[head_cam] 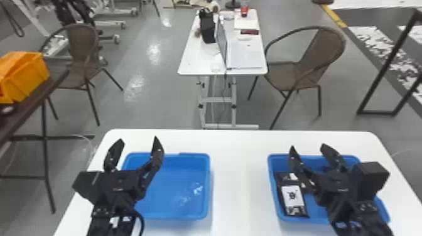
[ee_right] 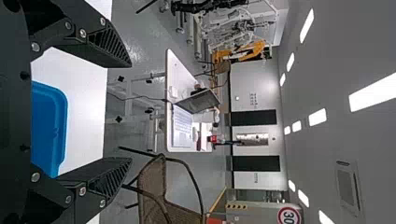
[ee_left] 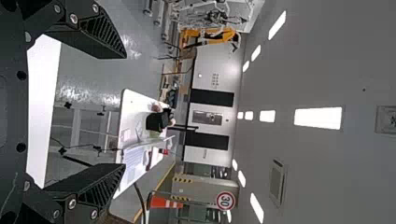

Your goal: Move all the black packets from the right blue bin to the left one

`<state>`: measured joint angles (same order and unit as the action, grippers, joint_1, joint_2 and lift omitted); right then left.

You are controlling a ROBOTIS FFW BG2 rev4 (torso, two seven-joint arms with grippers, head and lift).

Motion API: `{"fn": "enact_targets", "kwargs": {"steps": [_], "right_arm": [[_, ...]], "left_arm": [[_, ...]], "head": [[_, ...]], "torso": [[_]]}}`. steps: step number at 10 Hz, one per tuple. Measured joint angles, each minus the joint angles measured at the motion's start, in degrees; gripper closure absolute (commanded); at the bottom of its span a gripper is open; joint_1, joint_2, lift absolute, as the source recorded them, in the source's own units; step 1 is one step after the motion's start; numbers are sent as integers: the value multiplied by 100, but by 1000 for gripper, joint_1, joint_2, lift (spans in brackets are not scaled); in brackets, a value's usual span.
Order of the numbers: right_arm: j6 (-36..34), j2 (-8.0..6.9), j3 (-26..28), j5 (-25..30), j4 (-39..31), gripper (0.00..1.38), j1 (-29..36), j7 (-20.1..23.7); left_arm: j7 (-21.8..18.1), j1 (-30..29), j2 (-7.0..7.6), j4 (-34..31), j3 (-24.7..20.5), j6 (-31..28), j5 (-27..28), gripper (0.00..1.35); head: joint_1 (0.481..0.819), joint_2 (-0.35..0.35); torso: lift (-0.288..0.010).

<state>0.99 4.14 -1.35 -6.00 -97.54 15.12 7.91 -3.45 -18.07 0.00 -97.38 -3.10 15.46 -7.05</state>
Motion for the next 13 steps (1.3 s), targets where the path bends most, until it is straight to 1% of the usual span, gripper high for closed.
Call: {"fn": "enact_targets", "kwargs": {"steps": [1,3,6,9,10,11,12,13], "right_arm": [[-19,-1,133,-62,1,340,31,-3],[-61,-1,410,-66,63,340,97,-20],[-315,-1,786,-128,413,340,154,-21],[-672,26,1296,-26,811,338,-45,1],[-828,86,1390,37,989,337,-183,33],[-941,185,1438,65,1262,335,-367,138],[-990,298,1457,26,1637,335,-592,278],[-1001,377,1459,23,2011,335,-819,378]], "left_arm": [[-2,-3,0,0,3,0,-6,211],[-1,-8,0,0,3,-4,-23,211],[-6,-17,0,0,-2,-3,-51,211],[-11,-21,0,0,2,-3,-76,211],[-15,-21,0,0,0,21,-80,211],[-22,-28,0,0,-6,33,-79,211],[-24,-36,0,0,-12,36,-79,211],[-25,-43,0,0,-15,36,-82,211]], "head": [[695,51],[695,14],[695,-26],[695,-99],[695,-107],[695,-120],[695,-128],[695,-134]], "torso": [[0],[0],[0],[0],[0],[0],[0],[0]]}}
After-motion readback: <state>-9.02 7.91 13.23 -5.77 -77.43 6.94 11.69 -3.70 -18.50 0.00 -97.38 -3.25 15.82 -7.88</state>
